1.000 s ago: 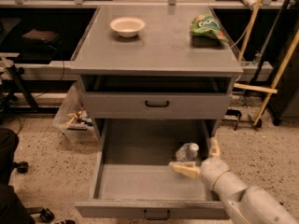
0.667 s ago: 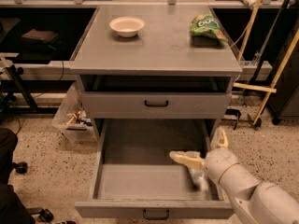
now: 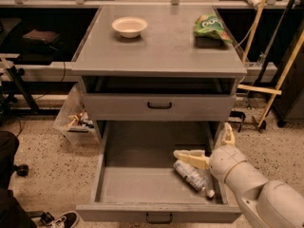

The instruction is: Place blue plastic bottle into middle drawer

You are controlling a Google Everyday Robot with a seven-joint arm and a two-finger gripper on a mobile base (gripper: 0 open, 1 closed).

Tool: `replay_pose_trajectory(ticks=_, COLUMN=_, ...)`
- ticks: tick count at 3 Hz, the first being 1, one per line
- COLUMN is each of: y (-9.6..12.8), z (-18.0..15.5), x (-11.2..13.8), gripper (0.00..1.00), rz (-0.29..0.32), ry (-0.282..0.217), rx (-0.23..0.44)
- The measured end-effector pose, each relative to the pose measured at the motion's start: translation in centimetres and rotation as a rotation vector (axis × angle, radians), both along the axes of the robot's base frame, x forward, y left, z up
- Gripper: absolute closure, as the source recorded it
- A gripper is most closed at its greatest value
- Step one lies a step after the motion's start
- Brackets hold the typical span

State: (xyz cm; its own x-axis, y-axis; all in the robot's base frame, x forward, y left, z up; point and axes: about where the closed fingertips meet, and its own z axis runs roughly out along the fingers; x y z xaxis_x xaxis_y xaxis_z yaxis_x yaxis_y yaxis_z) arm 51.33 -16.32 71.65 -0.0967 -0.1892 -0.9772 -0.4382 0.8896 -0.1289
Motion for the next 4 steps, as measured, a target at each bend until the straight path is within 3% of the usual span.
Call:
replay_pose_trajectory(ticks=1, y=-1.7, z=5.0, x=1.8, gripper=0.0, rz=-0.028, ry=-0.033, rx=-0.01)
replay_pose_trajectory(ticks=2, y=-4.9, z=14.3, x=5.6, gripper=0.0, rz=-0.076, ry=-0.061, rx=0.035)
replay_pose_trajectory(ticks=3, y=-4.2, z=25.6, x=8.6, gripper=0.0, rz=-0.073, ry=-0.11, rx=0.093)
replay_pose_trajectory(ticks=4, y=-2.7, z=29.3, x=9.1, gripper=0.0, rz=-0.069, ry=-0.132, rx=0.062)
